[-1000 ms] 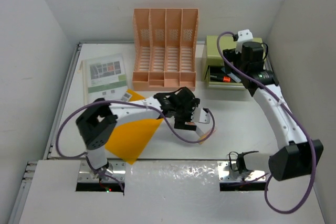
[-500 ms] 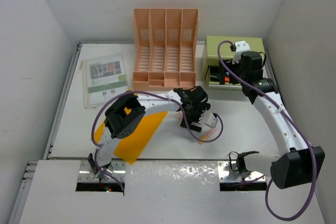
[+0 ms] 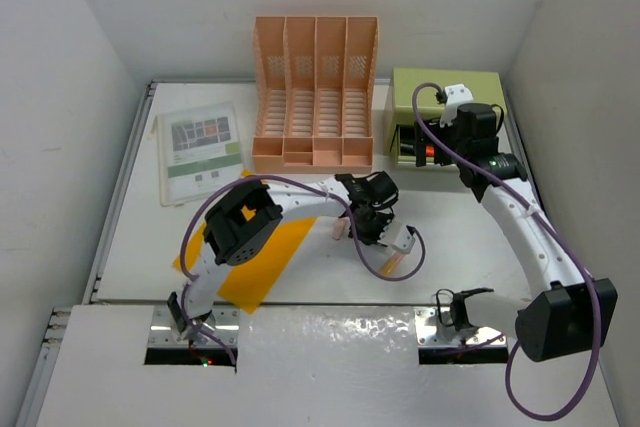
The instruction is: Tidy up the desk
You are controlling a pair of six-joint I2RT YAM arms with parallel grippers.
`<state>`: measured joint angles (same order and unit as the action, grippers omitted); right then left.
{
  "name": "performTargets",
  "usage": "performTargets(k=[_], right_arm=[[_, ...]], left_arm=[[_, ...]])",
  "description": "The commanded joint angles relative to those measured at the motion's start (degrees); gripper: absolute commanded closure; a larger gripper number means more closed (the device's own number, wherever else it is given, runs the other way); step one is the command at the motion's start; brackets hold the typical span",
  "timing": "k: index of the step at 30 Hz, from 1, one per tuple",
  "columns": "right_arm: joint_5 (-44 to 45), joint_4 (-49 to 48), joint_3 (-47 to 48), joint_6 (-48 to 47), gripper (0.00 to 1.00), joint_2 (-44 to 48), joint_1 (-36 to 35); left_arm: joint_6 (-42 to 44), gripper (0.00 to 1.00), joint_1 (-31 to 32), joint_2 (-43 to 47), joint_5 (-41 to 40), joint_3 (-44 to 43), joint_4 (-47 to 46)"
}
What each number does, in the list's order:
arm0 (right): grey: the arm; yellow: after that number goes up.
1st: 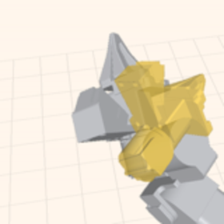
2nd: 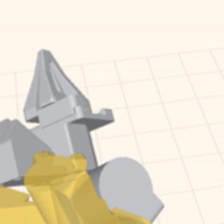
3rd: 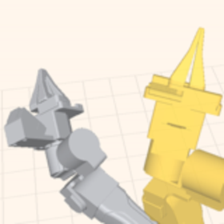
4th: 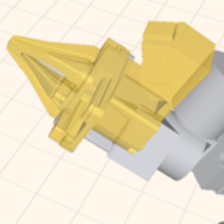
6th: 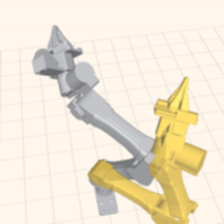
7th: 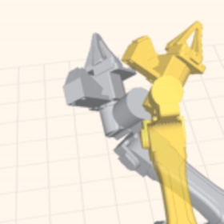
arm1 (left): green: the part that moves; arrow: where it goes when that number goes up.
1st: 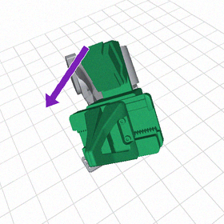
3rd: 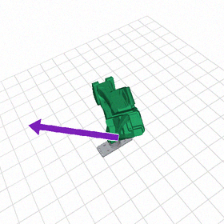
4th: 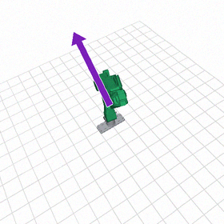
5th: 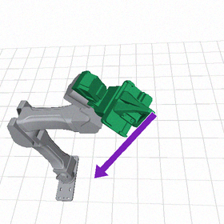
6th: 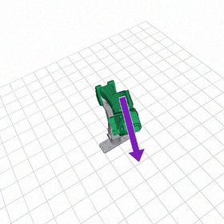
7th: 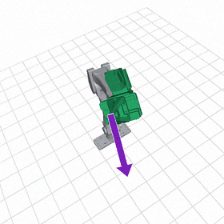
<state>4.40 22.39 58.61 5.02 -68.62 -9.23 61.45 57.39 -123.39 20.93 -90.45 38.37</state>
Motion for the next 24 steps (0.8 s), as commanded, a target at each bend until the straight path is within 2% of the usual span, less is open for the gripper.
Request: performTargets(k=[1,7,11,13,14,17,22,24], right_arm=[[-1.2,-3.2,0.0,1.1,0.10,1.9,0.1],[-1.1,-2.4,0.6,2.4,0.10,2.0,0.1],[-1.8,0.1,2.6,3.0,0.07,2.1,1.1],[-6.5,-0.1,2.7,4.7,0.06,2.2,3.4],[-12.2,-1.5,2.3,6.8,0.08,2.5,5.9],[-16.8,-2.7,2.2,8.8,0.11,3.6,6.9],[-24.6,-5.6,2.5,11.8,0.07,5.5,6.9],[-32.1,-7.3,1.8,13.7,0.16,5.3,6.7]], left_arm=[[0.8,0.99,0.5,-0.2,-2.5,3.8,-1.1],[-4.5,1.00,-0.9,4.6,-4.1,3.7,-5.5],[-12.7,1.00,-3.1,8.9,-4.6,2.0,-5.9],[-19.4,1.00,-4.9,11.9,-5.5,-0.3,-4.5],[-21.5,1.00,-5.6,13.1,-5.5,-2.0,-2.6],[-29.1,1.00,-10.3,18.2,-2.6,-2.8,-1.4],[-36.1,1.00,-13.9,29.1,-0.1,2.5,-8.4],[-38.6,1.00,-14.1,33.4,-0.8,6.0,-10.8]])
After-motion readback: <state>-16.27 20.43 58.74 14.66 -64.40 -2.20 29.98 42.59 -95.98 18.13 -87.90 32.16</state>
